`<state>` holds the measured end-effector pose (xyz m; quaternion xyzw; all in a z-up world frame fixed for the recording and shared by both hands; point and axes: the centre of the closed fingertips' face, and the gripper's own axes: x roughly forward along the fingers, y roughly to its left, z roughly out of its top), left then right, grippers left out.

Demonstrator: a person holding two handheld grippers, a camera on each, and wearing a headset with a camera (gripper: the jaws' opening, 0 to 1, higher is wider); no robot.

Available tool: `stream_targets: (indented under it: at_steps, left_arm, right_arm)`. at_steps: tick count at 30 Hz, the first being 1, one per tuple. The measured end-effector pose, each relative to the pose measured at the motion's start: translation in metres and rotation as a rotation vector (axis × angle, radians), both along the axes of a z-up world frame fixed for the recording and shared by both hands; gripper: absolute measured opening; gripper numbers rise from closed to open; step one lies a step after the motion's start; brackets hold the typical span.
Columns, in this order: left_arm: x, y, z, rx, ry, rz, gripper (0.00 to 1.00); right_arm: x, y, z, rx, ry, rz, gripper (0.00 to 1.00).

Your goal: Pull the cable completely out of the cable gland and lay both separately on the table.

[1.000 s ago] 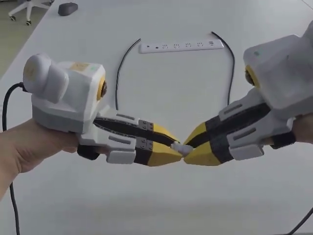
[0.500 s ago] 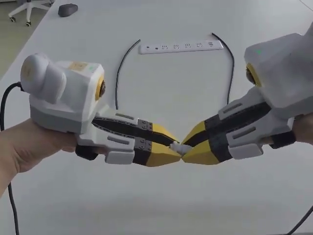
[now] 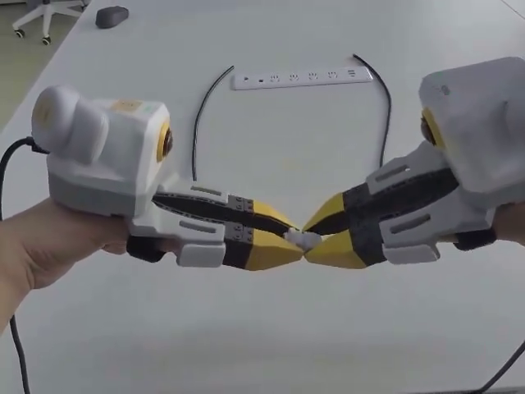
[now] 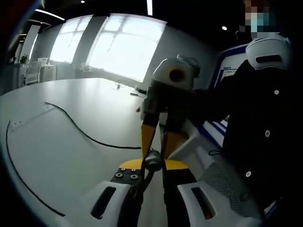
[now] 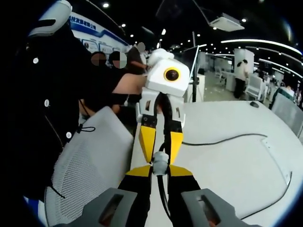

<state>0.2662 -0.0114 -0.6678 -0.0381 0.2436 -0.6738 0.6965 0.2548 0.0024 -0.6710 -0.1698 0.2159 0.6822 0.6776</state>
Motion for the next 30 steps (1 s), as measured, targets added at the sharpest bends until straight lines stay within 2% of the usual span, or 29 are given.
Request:
stream_targets:
  at_steps: [7, 13, 18, 22, 24, 30]
  left_arm:
    - [0.0024, -0.0029, -0.001, -0.002, 0.036, 0.014, 0.14]
    - [0.0058, -0.0037, -0.0013, -0.006, 0.076, 0.029, 0.14]
    - [0.0055, -0.0041, -0.0014, -0.003, 0.074, 0.026, 0.14]
    - [0.0069, -0.0038, -0.0007, -0.01, 0.092, 0.032, 0.14]
    - [0.0061, -0.0034, -0.0015, -0.006, 0.09, 0.028, 0.14]
    - [0.0059, -0.0028, -0.0013, -0.009, 0.091, 0.027, 0.14]
  right_arm:
    - [0.0024, 0.0001, -0.0013, -0.009, -0.072, 0.012, 0.06]
    - [0.0045, 0.0003, -0.0013, -0.021, -0.17, 0.033, 0.06]
    - [0.0053, -0.0005, -0.0013, -0.022, -0.172, 0.036, 0.06]
    - [0.0068, -0.0016, -0.001, -0.021, -0.209, 0.051, 0.06]
    - [0.0084, -0.0027, -0.0023, -0.026, -0.224, 0.06, 0.06]
    - [0.0086, -0.0033, -0.0019, -0.021, -0.198, 0.051, 0.07]
